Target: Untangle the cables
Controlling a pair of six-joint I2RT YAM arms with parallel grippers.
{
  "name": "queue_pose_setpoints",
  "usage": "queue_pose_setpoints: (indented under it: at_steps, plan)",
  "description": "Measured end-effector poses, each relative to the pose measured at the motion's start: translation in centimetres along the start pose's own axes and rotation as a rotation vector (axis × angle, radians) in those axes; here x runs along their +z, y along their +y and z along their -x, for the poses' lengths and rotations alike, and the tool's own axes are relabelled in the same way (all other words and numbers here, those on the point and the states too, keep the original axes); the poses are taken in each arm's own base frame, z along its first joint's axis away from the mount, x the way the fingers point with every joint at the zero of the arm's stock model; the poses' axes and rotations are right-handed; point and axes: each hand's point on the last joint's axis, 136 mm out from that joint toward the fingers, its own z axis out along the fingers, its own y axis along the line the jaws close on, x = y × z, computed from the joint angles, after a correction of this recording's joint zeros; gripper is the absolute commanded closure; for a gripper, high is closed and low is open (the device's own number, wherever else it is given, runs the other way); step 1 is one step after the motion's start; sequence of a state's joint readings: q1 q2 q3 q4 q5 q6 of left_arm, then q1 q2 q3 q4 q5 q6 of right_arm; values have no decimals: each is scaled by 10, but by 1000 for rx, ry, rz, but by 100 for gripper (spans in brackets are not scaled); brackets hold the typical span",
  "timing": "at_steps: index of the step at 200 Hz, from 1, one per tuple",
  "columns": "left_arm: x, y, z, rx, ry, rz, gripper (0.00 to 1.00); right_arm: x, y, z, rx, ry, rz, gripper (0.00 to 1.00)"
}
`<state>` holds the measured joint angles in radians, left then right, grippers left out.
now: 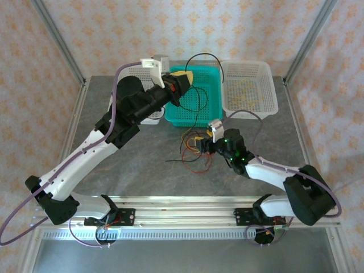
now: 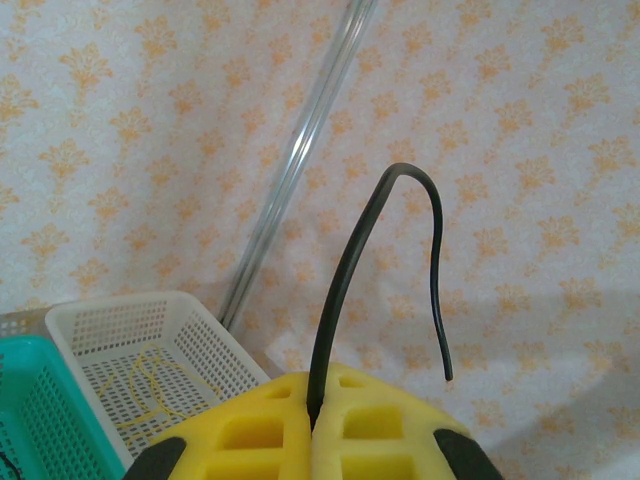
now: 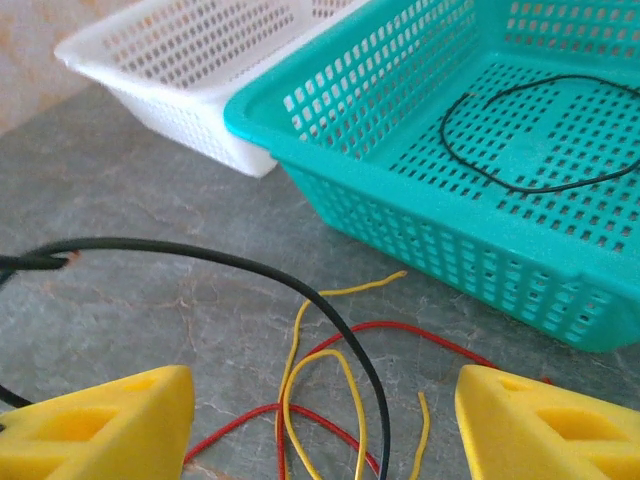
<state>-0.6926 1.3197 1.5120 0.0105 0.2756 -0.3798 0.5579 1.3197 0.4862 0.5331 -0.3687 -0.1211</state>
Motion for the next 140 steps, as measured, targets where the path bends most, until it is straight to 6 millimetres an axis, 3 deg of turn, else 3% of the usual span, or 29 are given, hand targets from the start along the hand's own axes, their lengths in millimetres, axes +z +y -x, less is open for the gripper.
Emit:
queue_pose_setpoints:
  at_steps: [83, 112, 140]
  plan:
    - [0, -1, 0, -1, 1, -4, 100, 37, -8, -3, -65, 16, -7, 33]
    - [0, -1, 0, -1, 2, -3, 100, 48, -12, -2, -70, 16, -19, 45]
    - [0, -1, 0, 0, 2, -3, 100, 53, -15, -3, -76, 17, -33, 65]
